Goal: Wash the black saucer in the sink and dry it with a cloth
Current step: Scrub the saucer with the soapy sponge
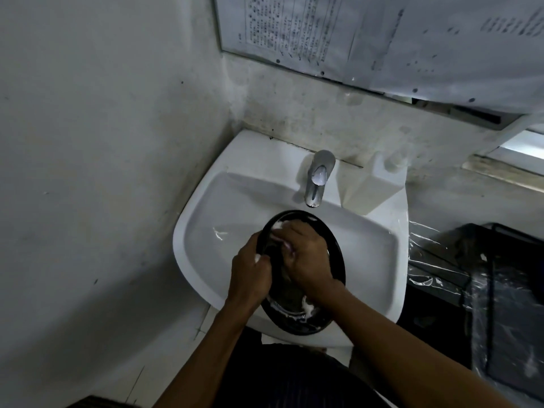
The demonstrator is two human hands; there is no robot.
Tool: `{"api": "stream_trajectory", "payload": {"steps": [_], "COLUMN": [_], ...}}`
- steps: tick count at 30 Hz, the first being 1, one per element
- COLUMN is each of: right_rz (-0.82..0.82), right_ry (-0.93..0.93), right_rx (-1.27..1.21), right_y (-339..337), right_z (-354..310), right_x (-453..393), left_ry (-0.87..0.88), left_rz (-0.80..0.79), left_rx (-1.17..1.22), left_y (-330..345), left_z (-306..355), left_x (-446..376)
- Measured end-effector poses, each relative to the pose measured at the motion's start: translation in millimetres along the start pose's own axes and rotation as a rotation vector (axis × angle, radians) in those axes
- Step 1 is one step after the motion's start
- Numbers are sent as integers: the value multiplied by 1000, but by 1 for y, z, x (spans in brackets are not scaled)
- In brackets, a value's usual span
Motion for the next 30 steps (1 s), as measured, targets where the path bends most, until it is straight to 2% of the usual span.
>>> {"api": "stream_trajectory", "payload": {"steps": [1, 3, 7, 11, 14, 15, 17, 19, 21, 24, 26, 30], "right_rz": [-9, -70, -350, -646, -806, -816, -770, -759, -674, -380, -241, -9], "right_ry": [-19, 79, 183, 381, 384, 382, 377, 359, 406, 532, 543, 423], "right_rx": [121, 337, 594, 589, 515, 429, 135, -12, 85, 375, 372, 224], "right_y": [-5, -17, -26, -18, -12, -11, -8, -8, -15, -35, -37, -27], "right_z": [10, 33, 54, 45, 24, 16, 7, 5, 16, 40, 47, 32], "right_x": [0, 0, 17, 38, 45, 45, 46, 48, 45, 31, 18, -13], "left_ry": [14, 49, 122, 111, 94, 91, 87, 81, 49, -3, -34, -64], "left_rz": [-6, 7, 99, 232, 319, 333, 351, 367, 358, 296, 263, 178], "left_rx": [2, 23, 36, 46, 47, 43, 15, 14, 79, 194, 246, 287], "left_y": [0, 0, -1, -2, -7, -8, -9, -11, -12, -10, -8, 2], "left_z": [2, 6, 13, 9, 5, 5, 6, 3, -2, -11, -14, -18], "left_x": [2, 9, 13, 13, 11, 10, 7, 4, 2, 1, 2, 5]}}
Point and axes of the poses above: each hand's wrist, its own x-axis away from the middle knuckle, its own y-axis out of the palm, z = x × y, the point moved 4 cm from there along -x, towards the middle knuckle, and after that the axes turned 3 degrees about -y, right-handed, at the moved point
